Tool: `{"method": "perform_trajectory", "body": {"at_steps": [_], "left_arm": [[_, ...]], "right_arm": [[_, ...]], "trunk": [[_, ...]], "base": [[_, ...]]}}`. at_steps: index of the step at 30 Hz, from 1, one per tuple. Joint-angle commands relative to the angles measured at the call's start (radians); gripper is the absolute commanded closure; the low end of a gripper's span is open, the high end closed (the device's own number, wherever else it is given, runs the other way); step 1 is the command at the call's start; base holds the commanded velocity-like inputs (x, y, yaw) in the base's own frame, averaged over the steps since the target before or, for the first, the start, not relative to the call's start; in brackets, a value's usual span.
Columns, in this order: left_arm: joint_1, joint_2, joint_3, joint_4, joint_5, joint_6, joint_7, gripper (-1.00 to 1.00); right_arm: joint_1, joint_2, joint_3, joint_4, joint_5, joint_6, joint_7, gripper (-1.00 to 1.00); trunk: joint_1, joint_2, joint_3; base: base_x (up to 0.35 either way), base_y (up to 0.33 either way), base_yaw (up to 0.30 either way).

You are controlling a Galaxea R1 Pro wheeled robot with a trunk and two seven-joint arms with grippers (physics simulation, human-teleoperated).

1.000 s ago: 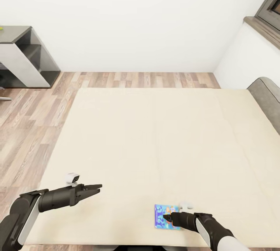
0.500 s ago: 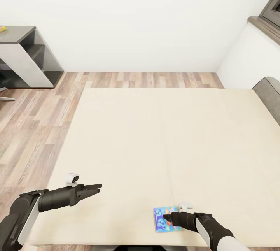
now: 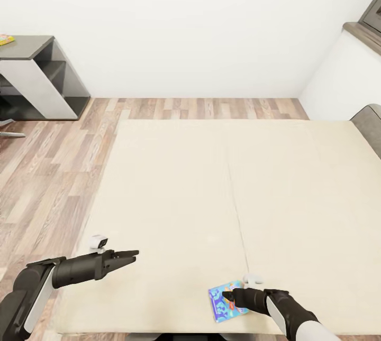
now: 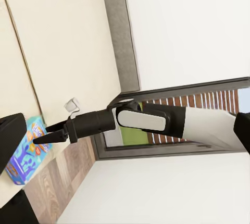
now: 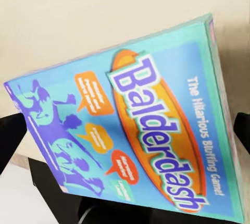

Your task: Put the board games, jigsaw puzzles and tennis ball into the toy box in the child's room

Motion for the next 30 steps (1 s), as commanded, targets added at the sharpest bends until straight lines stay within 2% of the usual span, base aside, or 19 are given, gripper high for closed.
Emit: {"method": "perform_trajectory", "body": {"at_steps": [1,21,30], "left_arm": [[0.000,0.000,0.000,0.000,0.001,0.011,-0.003,-1.00],[0.000,0.000,0.002,0.000,0.001,0.010,-0.003,-1.00],[0.000,0.000,0.004,0.000,0.001,0.009,-0.004,-1.00]], "right_arm": [[0.000,0.001,-0.008,-0.002,0.004,0.008,0.006,-1.00],[0.000,0.001,-0.008,-0.002,0.004,0.008,0.006,-1.00],[0.000,0.001,-0.009,-0.002,0.003,0.016,0.006,-1.00]], "trunk": [[0.000,-0.001,-0.001],[0.000,-0.001,-0.001],[0.000,-0.001,-0.001]], "base": [[0.000,0.169,0.000],[0.000,0.167,0.000],[0.000,0.028,0.000]]}}
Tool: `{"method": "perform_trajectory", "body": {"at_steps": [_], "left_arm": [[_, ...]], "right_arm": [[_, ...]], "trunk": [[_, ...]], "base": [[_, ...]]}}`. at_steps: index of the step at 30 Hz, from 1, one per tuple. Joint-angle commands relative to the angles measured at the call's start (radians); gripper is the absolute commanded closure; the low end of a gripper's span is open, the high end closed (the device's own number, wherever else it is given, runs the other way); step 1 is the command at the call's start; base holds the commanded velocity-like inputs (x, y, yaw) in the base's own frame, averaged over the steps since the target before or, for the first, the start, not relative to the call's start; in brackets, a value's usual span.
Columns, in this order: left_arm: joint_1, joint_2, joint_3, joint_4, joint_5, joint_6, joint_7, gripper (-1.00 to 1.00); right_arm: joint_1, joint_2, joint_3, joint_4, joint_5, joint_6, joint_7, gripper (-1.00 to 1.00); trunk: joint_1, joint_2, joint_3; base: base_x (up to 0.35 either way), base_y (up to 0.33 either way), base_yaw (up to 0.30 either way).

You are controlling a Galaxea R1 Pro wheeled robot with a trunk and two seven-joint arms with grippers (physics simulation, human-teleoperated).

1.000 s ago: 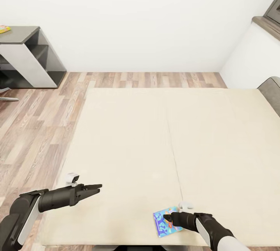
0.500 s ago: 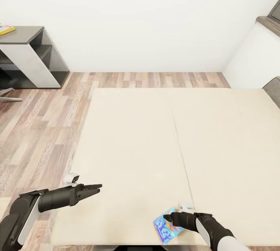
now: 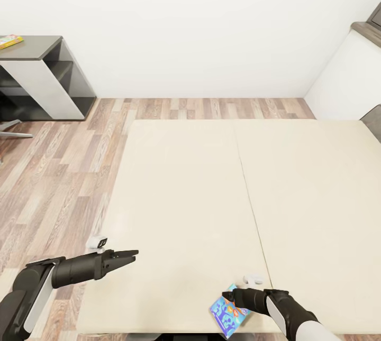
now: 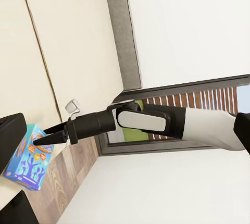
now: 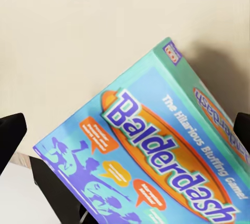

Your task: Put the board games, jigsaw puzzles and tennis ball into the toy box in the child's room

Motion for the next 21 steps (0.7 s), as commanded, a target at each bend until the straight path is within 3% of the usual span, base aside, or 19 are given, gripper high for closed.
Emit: {"method": "perform_trajectory", "body": {"at_steps": [1,21], "left_arm": [[0.000,0.000,0.000,0.000,0.001,0.011,-0.003,-1.00],[0.000,0.000,0.002,0.000,0.002,0.011,-0.004,-1.00]], "right_arm": [[0.000,0.000,-0.008,-0.002,0.005,0.008,0.006,-1.00],[0.000,-0.005,-0.007,-0.002,0.005,0.043,0.005,-1.00]], "trunk": [[0.000,-0.001,-0.001],[0.000,-0.001,-0.001]], "base": [[0.000,0.002,0.000],[0.000,0.000,0.000]]}}
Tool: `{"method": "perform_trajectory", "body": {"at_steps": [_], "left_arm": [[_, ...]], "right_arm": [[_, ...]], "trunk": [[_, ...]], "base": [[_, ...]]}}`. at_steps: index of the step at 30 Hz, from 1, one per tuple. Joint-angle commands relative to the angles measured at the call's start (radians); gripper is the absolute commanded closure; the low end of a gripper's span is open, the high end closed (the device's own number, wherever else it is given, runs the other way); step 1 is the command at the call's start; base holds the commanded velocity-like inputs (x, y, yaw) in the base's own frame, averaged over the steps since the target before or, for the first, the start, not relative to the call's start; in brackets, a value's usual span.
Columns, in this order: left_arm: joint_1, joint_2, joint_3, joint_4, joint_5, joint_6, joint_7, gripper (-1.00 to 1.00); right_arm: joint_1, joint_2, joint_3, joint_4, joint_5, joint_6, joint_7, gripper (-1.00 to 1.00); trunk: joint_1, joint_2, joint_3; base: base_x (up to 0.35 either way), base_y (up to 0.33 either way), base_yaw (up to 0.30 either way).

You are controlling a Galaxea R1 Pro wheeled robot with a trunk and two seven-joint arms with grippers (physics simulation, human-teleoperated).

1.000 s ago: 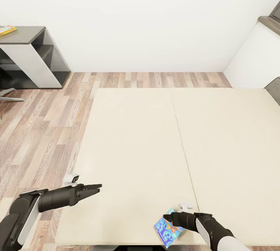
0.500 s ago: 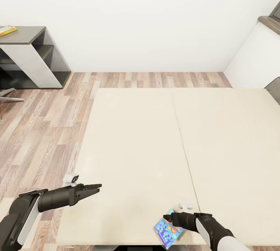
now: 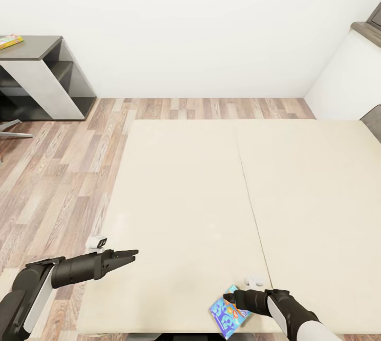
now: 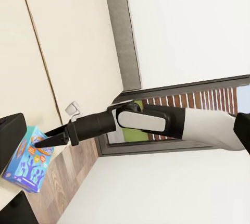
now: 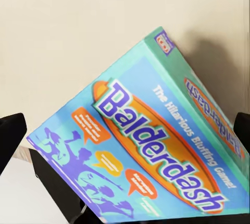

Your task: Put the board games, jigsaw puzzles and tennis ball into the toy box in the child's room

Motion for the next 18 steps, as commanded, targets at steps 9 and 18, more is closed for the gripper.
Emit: {"method": "perform_trajectory", "body": {"at_steps": [9,18], "left_arm": [[0.000,0.000,0.000,0.000,0.001,0.011,-0.003,-1.00],[0.000,0.001,0.000,0.000,0.002,0.011,-0.003,-1.00]], "right_arm": [[0.000,0.001,-0.010,-0.003,0.004,0.004,0.005,-1.00],[0.000,-0.001,-0.013,-0.003,0.003,0.001,0.005,-1.00]], "trunk": [[0.000,-0.001,-0.001],[0.000,-0.001,-0.001]], "base": [[0.000,0.000,0.000],[0.000,0.000,0.000]]}}
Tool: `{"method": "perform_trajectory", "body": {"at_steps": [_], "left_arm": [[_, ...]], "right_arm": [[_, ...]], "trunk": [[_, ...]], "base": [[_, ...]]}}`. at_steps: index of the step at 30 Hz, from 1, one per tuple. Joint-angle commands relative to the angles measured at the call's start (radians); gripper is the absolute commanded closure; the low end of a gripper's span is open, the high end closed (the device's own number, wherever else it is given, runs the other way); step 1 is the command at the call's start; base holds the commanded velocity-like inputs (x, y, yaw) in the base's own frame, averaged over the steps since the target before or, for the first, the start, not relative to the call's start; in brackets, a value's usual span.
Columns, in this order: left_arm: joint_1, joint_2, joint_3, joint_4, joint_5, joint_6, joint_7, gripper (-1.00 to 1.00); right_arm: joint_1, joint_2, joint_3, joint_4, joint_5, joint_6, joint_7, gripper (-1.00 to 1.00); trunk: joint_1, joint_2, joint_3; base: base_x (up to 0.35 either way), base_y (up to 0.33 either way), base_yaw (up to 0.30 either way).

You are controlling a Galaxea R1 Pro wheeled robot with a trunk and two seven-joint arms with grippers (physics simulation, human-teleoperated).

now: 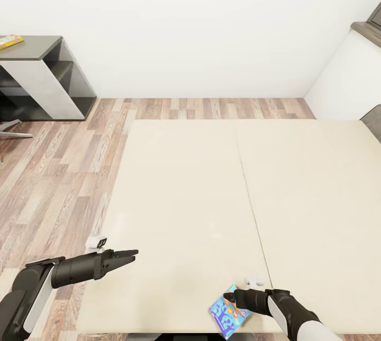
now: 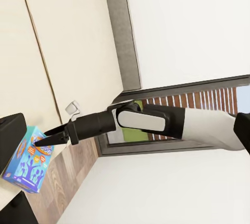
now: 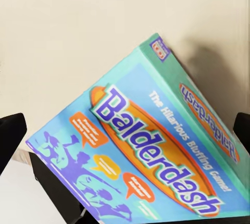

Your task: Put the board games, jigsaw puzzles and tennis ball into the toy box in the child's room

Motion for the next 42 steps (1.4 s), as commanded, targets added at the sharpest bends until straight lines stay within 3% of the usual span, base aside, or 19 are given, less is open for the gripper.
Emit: {"method": "perform_trajectory", "body": {"at_steps": [1,42], "left_arm": [[0.000,0.000,0.000,0.000,0.001,0.011,-0.003,-1.00],[0.000,0.002,0.000,0.000,0.001,0.011,-0.004,-1.00]], "right_arm": [[0.000,0.001,-0.009,-0.002,0.004,0.007,0.005,-1.00],[0.002,-0.022,-0.014,-0.005,-0.007,0.015,0.023,-1.00]], "trunk": [[0.000,-0.001,-0.001],[0.000,-0.001,-0.001]], "base": [[0.000,0.000,0.000],[0.000,0.000,0.000]]}}
